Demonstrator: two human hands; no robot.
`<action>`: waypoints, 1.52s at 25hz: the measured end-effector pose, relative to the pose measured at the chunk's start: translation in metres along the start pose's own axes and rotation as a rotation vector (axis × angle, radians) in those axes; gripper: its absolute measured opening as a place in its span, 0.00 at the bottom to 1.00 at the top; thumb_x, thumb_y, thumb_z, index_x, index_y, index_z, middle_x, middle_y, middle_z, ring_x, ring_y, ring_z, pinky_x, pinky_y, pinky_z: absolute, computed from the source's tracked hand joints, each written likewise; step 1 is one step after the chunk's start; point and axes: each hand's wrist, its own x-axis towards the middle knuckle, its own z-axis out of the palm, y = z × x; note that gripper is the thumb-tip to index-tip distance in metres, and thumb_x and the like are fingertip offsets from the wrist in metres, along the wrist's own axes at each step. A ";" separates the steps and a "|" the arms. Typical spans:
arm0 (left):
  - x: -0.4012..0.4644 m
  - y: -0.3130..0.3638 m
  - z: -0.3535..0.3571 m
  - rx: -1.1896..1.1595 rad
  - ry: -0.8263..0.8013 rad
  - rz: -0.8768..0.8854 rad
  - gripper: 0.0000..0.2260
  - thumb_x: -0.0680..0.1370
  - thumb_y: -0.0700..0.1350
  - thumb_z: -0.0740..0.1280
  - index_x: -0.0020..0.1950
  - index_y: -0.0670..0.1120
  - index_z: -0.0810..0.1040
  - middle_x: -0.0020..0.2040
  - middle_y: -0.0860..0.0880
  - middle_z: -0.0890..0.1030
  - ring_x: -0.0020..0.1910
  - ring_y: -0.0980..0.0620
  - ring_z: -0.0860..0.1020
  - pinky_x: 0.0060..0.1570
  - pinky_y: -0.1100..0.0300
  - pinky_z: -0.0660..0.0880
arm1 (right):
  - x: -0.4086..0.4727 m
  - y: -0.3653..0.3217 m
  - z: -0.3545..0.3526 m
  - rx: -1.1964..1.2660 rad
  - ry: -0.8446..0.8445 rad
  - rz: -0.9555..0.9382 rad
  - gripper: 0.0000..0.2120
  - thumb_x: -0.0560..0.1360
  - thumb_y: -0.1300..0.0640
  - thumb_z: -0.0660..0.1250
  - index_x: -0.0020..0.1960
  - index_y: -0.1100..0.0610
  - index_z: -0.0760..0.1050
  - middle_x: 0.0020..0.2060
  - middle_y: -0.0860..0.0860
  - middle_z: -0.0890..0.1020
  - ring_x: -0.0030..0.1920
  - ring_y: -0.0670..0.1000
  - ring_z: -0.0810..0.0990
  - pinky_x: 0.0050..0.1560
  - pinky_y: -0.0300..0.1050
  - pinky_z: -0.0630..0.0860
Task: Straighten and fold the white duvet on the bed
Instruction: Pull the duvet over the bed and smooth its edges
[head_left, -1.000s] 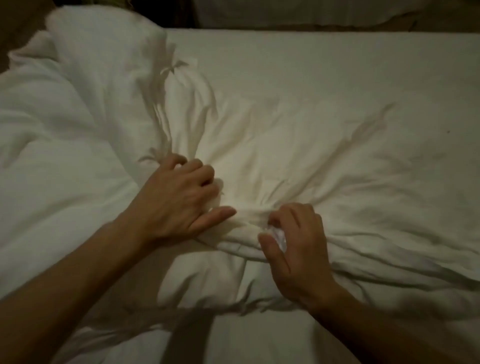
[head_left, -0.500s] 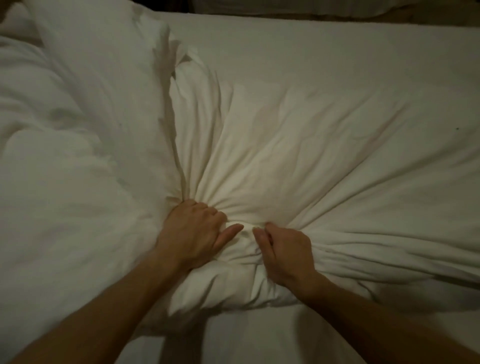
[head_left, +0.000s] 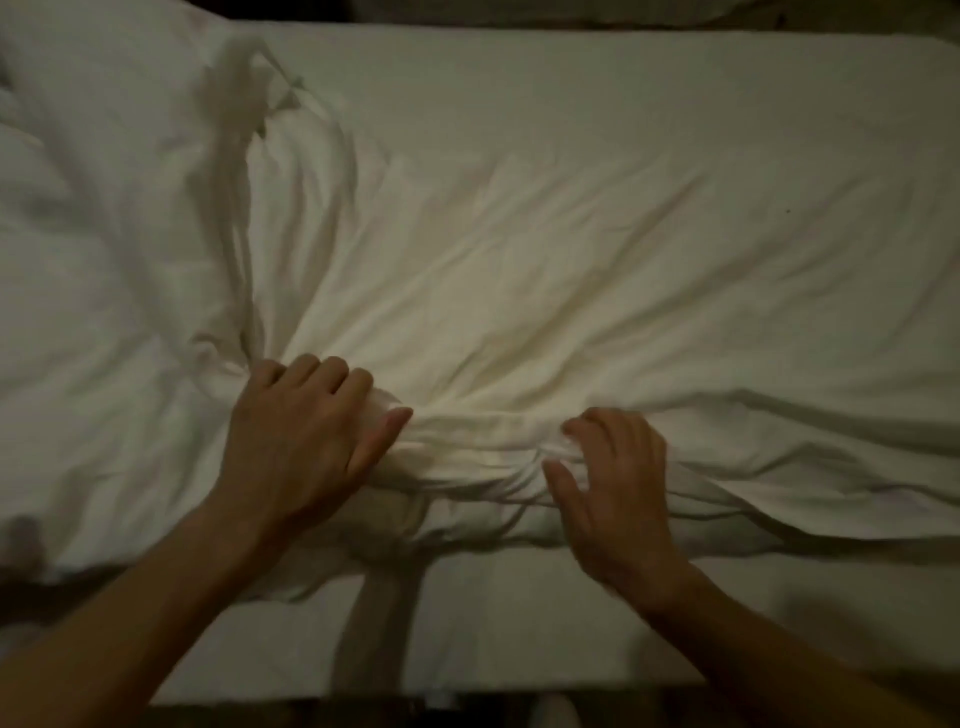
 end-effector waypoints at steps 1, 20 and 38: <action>0.004 0.023 0.006 0.011 0.005 0.088 0.29 0.82 0.62 0.45 0.41 0.45 0.77 0.38 0.44 0.77 0.38 0.42 0.75 0.41 0.49 0.67 | -0.003 0.022 -0.006 -0.053 0.033 0.022 0.27 0.83 0.39 0.50 0.58 0.59 0.77 0.55 0.57 0.77 0.56 0.59 0.74 0.60 0.58 0.69; 0.051 -0.011 -0.021 -0.006 -0.145 0.141 0.33 0.81 0.65 0.37 0.44 0.50 0.77 0.39 0.52 0.77 0.38 0.50 0.74 0.49 0.50 0.71 | 0.023 -0.031 0.013 0.377 0.070 0.049 0.28 0.83 0.36 0.49 0.49 0.56 0.77 0.43 0.49 0.78 0.43 0.53 0.76 0.45 0.53 0.74; 0.193 -0.314 -0.026 0.083 -0.119 0.692 0.35 0.82 0.65 0.37 0.34 0.51 0.77 0.31 0.54 0.73 0.36 0.52 0.69 0.54 0.53 0.67 | 0.231 -0.315 0.118 0.448 -0.176 0.392 0.43 0.70 0.20 0.34 0.61 0.47 0.72 0.48 0.41 0.80 0.50 0.46 0.79 0.58 0.53 0.75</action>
